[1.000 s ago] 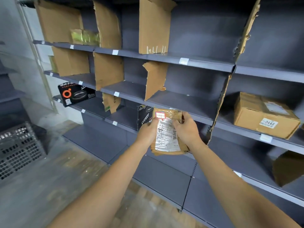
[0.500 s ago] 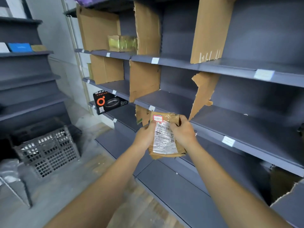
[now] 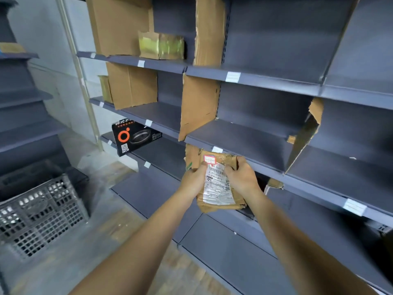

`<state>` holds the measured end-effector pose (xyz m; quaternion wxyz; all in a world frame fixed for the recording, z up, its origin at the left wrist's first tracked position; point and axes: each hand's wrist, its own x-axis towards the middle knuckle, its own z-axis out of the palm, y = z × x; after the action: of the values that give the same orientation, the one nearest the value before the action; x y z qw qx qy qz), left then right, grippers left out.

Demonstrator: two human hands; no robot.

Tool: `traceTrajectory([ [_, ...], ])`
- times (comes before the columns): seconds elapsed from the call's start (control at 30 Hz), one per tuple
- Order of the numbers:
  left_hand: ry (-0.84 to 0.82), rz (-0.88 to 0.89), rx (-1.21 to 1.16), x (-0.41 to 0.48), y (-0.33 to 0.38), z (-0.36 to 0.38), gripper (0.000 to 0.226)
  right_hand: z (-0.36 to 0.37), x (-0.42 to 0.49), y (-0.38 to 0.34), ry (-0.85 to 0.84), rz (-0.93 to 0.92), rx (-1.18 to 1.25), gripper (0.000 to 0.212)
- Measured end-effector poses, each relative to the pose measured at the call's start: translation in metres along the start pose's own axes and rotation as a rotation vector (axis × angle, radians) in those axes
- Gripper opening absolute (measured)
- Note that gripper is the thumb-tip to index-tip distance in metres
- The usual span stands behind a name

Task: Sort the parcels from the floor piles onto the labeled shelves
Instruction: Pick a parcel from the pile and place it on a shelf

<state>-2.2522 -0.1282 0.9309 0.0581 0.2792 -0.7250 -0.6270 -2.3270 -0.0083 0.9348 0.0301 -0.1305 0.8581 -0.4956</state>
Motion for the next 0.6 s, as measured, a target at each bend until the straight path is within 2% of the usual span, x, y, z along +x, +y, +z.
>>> traceTrajectory([
  [0.13,-0.063,0.000,0.045,0.040,0.000,-0.049,0.055,0.047,0.015,-0.027,0.068,0.045,-0.034,0.005],
  [0.4,-0.201,0.033,0.065,0.079,0.005,-0.115,0.042,0.095,0.019,-0.075,0.155,0.075,-0.161,0.034],
  [0.53,-0.250,0.070,0.064,0.079,0.012,-0.123,0.040,0.095,0.016,-0.086,0.219,0.095,-0.211,0.033],
  [0.6,-0.282,0.075,0.080,0.080,0.009,-0.122,0.031,0.093,0.012,-0.086,0.234,0.118,-0.248,0.033],
])
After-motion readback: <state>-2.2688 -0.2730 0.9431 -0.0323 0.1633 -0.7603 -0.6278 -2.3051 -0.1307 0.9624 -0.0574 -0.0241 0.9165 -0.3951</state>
